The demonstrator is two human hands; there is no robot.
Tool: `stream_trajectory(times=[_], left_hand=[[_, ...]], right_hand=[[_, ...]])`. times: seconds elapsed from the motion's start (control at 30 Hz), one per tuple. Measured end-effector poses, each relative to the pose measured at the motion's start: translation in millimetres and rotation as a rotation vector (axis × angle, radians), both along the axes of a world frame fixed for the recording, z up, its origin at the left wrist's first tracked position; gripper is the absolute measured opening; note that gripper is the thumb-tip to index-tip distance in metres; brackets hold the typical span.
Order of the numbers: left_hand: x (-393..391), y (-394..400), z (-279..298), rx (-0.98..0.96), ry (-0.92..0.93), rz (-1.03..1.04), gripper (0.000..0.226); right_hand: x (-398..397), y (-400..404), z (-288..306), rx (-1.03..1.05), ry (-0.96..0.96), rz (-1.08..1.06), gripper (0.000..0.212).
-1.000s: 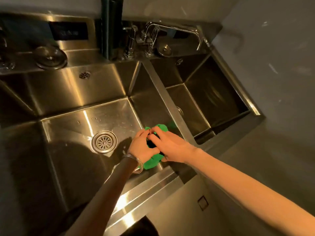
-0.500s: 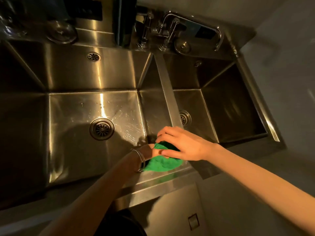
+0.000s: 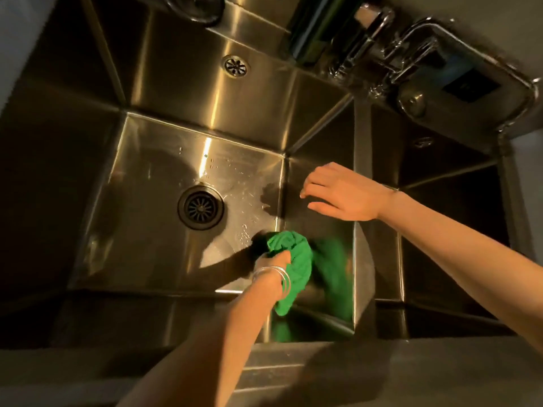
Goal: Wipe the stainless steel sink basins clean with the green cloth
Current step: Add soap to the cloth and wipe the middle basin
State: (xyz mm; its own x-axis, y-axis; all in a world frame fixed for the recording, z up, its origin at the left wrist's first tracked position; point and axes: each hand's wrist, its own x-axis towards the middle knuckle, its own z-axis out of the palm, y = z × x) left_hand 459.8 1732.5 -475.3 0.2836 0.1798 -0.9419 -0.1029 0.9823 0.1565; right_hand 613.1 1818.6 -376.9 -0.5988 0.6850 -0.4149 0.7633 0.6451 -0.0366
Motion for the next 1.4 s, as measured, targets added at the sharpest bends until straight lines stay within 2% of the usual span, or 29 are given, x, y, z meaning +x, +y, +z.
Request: stream_trajectory(times=[0.07, 0.13, 0.2, 0.27, 0.3, 0.33, 0.43, 0.5, 0.67, 0.73, 0.8, 0.9, 0.97, 1.03, 1.1, 1.2, 1.37, 1.4], left_hand=[[12.2, -8.3, 1.1, 0.005, 0.066, -0.072, 0.038], [21.6, -8.9, 7.1, -0.072, -0.007, -0.047, 0.053], [30.9, -2.0, 13.0, -0.171, -0.077, 0.049, 0.083], [39.8, 5.8, 20.1, -0.161, -0.101, 0.038, 0.123], [38.2, 11.4, 26.9, -0.102, -0.093, 0.001, 0.132], [40.0, 14.8, 26.4, -0.041, -0.096, -0.051, 0.126], [61.3, 26.9, 11.5, 0.139, 0.042, -0.256, 0.071], [71.7, 37.8, -6.1, 0.251, 0.15, -0.36, 0.06], [66.9, 57.1, -60.8, 0.279, 0.311, -0.465, 0.078], [69.2, 57.3, -79.7, 0.267, 0.279, -0.462, 0.084], [65.6, 55.2, -82.7, 0.235, 0.167, -0.461, 0.088], [54.4, 46.9, -54.4, 0.353, 0.112, -0.755, 0.073], [57.5, 38.9, -41.1, 0.602, 0.374, -1.014, 0.071], [62.4, 31.4, -44.8, 0.837, 0.472, -0.98, 0.063], [61.7, 32.3, -65.4, 0.955, 0.439, -0.835, 0.056], [64.3, 40.3, -102.5, 0.956, 0.397, -0.76, 0.052], [86.6, 87.8, -133.6, 0.77, 0.292, -0.676, 0.041], [92.1, 106.0, -136.1, 0.83, 0.336, -0.619, 0.04]], right_hand=[[11.3, -3.6, -3.1, -0.02, -0.004, -0.017, 0.044], [15.2, -7.2, -7.3, -0.024, -0.008, -0.029, 0.043], [13.1, -6.0, -11.3, -0.012, 0.013, -0.055, 0.043], [10.7, -1.7, -13.0, -0.003, 0.04, -0.08, 0.044], [10.8, -0.1, -13.6, -0.003, 0.049, -0.08, 0.044], [11.2, 0.3, -14.4, -0.003, 0.051, -0.073, 0.044], [12.5, -1.0, -17.2, -0.004, 0.048, -0.061, 0.043], [12.2, -0.6, -18.9, -0.002, 0.056, -0.055, 0.041], [17.3, -0.2, -19.2, 0.042, 0.096, -0.061, 0.037], [17.4, 0.9, -18.8, 0.043, 0.098, -0.06, 0.035], [16.1, 1.9, -18.1, 0.023, 0.092, -0.063, 0.034], [14.9, 0.4, -17.0, 0.022, 0.059, -0.059, 0.032], [13.4, 0.2, -17.4, 0.017, 0.057, -0.058, 0.032], [13.0, 0.1, -17.1, 0.013, 0.06, -0.064, 0.031], [13.6, -0.5, -17.1, 0.026, 0.081, -0.071, 0.03], [14.5, -1.1, -17.9, 0.029, 0.104, -0.066, 0.029], [13.4, 0.2, -19.4, 0.048, 0.141, -0.051, 0.027], [13.2, -0.1, -19.7, 0.052, 0.147, -0.051, 0.026]])
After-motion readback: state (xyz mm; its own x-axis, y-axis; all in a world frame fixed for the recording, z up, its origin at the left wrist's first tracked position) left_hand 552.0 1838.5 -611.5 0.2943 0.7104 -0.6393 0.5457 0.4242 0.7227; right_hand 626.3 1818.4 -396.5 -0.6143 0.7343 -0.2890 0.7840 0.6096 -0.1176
